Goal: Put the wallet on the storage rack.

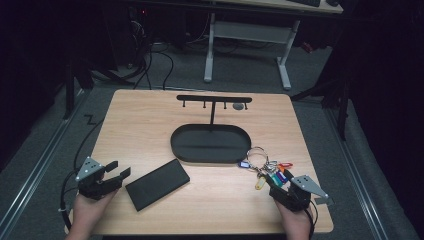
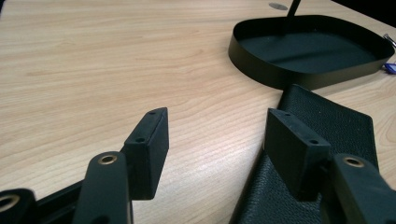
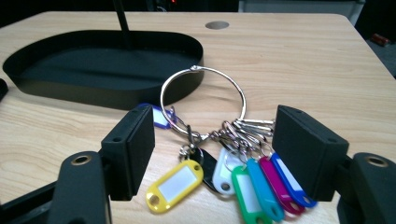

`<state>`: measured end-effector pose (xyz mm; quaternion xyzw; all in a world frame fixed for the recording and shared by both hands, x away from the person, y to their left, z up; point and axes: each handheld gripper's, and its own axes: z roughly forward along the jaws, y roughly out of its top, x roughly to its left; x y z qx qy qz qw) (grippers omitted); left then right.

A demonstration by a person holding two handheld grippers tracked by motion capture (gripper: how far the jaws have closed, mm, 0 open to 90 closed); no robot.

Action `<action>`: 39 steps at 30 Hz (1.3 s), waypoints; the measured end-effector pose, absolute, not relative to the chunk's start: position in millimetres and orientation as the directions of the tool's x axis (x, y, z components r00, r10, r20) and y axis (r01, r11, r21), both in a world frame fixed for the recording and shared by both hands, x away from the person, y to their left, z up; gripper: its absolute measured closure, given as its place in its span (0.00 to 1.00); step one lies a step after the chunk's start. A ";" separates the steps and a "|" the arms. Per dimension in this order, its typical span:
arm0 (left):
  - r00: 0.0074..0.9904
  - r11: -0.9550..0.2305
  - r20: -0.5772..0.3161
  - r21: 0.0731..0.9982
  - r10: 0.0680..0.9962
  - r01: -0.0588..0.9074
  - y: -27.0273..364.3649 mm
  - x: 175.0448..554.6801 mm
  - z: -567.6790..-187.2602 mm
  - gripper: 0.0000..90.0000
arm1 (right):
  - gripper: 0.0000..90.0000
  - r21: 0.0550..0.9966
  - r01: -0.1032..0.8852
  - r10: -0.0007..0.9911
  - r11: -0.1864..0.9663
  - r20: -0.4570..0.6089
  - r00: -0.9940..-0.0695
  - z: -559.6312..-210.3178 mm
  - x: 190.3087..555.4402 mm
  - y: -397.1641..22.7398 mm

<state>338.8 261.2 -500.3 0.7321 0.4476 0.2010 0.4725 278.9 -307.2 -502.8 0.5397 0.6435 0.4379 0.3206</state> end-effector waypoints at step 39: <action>0.556 -0.232 -0.083 0.850 0.827 0.473 255.3 338.5 -509.1 0.42 | 0.32 0.915 0.393 0.973 0.090 0.003 -0.230 -503.7 282.5 -306.1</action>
